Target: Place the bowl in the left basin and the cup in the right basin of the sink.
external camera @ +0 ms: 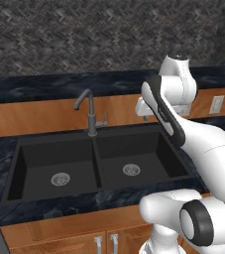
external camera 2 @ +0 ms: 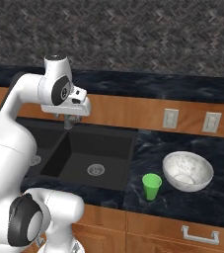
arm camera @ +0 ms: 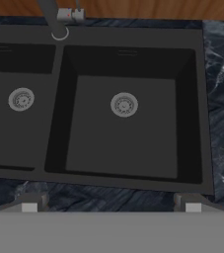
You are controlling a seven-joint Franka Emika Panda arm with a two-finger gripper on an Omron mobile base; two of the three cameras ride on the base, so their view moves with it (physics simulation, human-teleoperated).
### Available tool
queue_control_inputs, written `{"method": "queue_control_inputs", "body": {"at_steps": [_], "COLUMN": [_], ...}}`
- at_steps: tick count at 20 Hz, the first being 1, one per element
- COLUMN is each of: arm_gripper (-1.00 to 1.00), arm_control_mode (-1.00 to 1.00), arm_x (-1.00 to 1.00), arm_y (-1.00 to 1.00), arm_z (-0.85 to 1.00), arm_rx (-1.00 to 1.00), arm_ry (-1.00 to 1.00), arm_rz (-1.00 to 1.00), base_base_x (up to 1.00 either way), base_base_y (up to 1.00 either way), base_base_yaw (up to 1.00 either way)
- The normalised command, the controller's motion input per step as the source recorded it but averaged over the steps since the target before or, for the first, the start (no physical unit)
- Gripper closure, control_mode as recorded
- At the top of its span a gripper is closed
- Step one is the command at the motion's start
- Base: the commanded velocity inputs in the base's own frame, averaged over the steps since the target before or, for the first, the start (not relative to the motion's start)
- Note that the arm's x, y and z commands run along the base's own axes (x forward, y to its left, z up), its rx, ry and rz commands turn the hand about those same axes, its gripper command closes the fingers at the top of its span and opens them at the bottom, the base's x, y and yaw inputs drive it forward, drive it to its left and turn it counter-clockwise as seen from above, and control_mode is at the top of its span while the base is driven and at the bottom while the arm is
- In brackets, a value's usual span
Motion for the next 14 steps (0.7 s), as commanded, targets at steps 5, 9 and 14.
{"method": "queue_control_inputs", "body": {"at_steps": [5, 9, 14], "arm_gripper": [-1.0, -1.0, -1.0], "arm_control_mode": [1.0, 1.0, 1.0], "arm_x": [0.0, 0.0, 0.0], "arm_y": [0.0, 0.0, 0.0], "arm_z": [0.0, 0.0, 0.0], "arm_rx": [0.0, 0.0, 0.0], "arm_ry": [0.0, 0.0, 0.0], "arm_rz": [0.0, 0.0, 0.0], "base_base_x": [0.0, 0.0, 0.0], "base_base_y": [-0.01, 0.0, 0.0], "base_base_yaw": [0.0, 0.0, 0.0]}}
